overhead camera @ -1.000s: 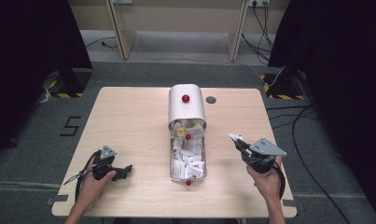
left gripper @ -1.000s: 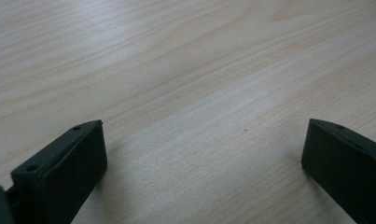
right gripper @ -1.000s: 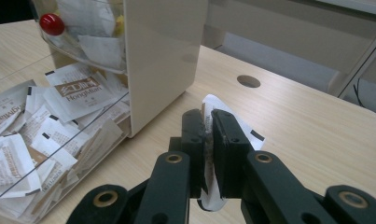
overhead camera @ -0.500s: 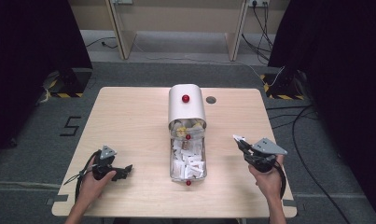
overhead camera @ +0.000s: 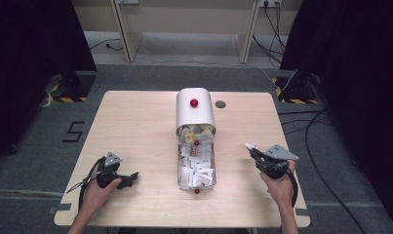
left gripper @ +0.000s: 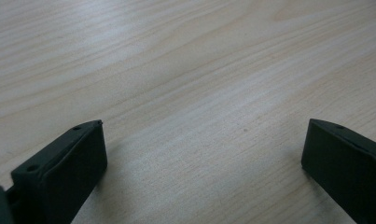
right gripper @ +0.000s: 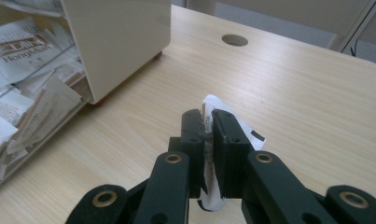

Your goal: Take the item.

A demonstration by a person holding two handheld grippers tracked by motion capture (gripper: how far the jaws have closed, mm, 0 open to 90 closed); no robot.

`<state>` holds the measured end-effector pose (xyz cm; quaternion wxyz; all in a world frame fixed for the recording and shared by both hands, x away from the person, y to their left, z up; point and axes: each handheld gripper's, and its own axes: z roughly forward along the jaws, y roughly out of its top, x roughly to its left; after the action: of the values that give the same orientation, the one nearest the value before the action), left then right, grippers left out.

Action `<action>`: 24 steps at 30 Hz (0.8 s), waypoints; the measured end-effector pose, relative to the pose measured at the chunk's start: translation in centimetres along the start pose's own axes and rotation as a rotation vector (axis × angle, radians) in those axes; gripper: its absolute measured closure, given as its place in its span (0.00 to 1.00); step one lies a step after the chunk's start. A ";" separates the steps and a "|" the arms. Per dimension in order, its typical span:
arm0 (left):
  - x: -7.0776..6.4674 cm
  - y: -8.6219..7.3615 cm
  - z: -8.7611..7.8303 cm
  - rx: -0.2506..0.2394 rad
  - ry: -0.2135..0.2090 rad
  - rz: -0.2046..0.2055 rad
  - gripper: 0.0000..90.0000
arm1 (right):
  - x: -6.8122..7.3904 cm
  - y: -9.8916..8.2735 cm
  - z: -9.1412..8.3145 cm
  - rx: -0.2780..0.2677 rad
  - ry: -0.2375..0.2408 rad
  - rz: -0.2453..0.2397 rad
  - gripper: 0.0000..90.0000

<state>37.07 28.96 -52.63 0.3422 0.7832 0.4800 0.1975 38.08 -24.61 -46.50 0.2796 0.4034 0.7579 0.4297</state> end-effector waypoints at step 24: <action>0.0 0.0 0.0 0.000 0.000 0.000 0.00 | -0.9 -1.6 1.4 0.056 -0.010 0.028 0.93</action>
<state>37.07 28.96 -52.63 0.3423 0.7832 0.4800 0.1975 39.01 -25.24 -48.50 0.2659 0.4239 0.7626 0.4100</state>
